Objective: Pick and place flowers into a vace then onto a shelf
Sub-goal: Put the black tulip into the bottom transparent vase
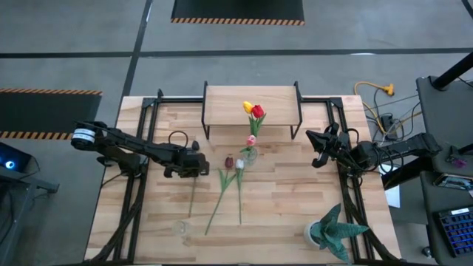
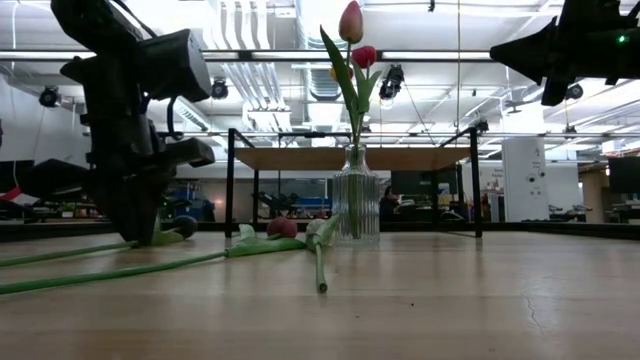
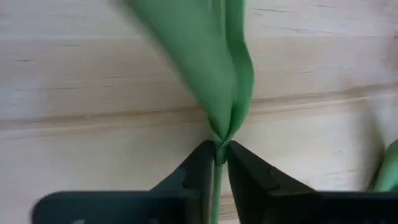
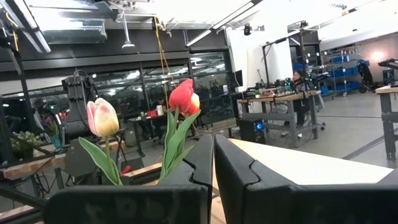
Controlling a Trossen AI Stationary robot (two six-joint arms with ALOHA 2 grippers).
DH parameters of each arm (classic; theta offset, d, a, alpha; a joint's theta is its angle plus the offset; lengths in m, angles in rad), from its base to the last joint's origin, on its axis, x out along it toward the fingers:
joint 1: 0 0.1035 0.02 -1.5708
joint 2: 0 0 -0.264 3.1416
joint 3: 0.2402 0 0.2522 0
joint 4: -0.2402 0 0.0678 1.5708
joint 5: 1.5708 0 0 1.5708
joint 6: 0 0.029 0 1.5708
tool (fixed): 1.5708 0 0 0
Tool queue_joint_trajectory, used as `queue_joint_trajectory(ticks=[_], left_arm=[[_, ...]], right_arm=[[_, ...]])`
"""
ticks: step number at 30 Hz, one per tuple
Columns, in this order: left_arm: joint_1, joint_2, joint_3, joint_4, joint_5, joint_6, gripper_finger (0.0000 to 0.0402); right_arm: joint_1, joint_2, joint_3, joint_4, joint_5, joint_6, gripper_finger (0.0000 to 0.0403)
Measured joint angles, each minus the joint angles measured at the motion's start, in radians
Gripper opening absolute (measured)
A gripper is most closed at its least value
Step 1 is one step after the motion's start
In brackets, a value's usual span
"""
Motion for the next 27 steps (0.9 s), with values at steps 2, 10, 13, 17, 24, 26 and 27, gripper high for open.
queue_joint_trajectory(ticks=[2,10,13,17,24,26,27], left_arm=[[0.000,0.000,0.000,0.011,0.000,0.000,0.0070],[-0.001,0.017,-0.006,0.026,-0.016,0.036,0.0127],[-0.001,0.051,-0.007,0.017,-0.020,0.034,0.0115],[-0.002,0.092,0.003,0.002,-0.017,0.050,0.0072],[-0.001,0.074,0.008,-0.004,-0.007,0.116,0.0007],[-0.001,0.051,0.009,-0.004,0.000,0.143,0.0005],[-0.001,0.032,0.009,-0.004,0.003,0.158,0.0003]], right_arm=[[0.000,0.000,0.000,0.000,0.000,0.000,0.0008],[0.000,0.000,0.000,0.000,0.000,0.000,0.0008],[0.000,0.000,0.000,0.000,0.000,0.000,0.0008],[0.000,0.000,0.000,0.000,-0.001,0.000,0.0008],[0.000,0.000,0.000,0.001,-0.001,0.000,0.0008],[0.000,0.000,0.000,0.001,-0.001,0.000,0.0008],[0.000,0.000,0.000,0.001,-0.001,0.000,0.0008]])
